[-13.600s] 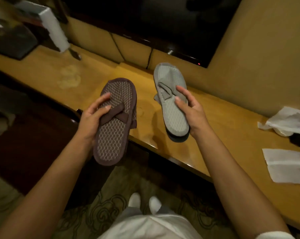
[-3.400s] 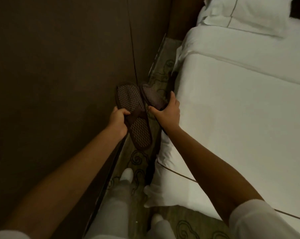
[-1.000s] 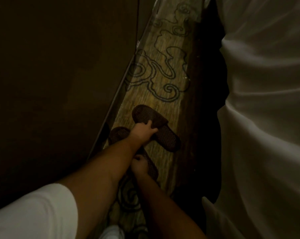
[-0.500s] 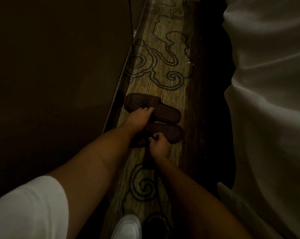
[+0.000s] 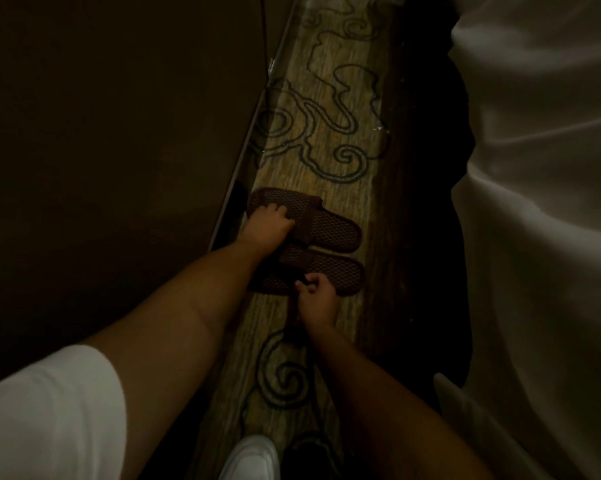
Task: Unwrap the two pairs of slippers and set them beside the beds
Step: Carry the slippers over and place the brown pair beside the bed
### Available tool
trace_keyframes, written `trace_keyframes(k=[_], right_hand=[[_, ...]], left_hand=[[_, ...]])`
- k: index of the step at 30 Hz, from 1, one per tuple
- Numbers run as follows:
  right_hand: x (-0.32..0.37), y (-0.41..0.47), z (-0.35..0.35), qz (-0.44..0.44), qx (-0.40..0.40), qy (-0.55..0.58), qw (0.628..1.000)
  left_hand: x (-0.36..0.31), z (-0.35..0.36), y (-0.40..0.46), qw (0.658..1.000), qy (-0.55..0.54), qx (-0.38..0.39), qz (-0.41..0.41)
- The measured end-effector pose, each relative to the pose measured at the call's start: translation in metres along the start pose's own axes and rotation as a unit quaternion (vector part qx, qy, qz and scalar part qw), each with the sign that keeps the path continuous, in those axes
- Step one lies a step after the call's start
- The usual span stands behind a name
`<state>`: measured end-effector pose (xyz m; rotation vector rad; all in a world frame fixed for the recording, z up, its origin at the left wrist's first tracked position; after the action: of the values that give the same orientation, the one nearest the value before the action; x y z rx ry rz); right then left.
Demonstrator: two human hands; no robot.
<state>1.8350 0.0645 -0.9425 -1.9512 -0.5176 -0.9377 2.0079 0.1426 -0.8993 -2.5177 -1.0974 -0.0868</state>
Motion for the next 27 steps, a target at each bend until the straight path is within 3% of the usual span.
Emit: trace_keyframes(k=[5,22,27], right_hand=[[-0.002,-0.003,-0.005,-0.004,-0.015,-0.002,1.000],[0.000,0.006,-0.005,-0.020,0.013,0.004,1.000],[-0.003,0.009,-0.011,-0.015,0.009,-0.009,1.000]], left_hand=[[-0.023,-0.006,0.004,0.999,-0.030,0.006,0.013],[-0.028,-0.014,-0.016,0.994,-0.061,-0.088,0.016],[-0.029,-0.006,-0.015,0.995,-0.073,-0.064,0.018]])
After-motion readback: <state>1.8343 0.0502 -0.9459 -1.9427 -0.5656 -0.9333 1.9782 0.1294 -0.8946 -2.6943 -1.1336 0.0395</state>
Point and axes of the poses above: each hand's wrist, its own y-axis towards the middle knuckle, its own z-axis out of the palm, x = y × z, the point moved 10 cm from there along y, towards the middle knuckle, and after that the axes turned 10 degrees about y, right-handed, at the moved point
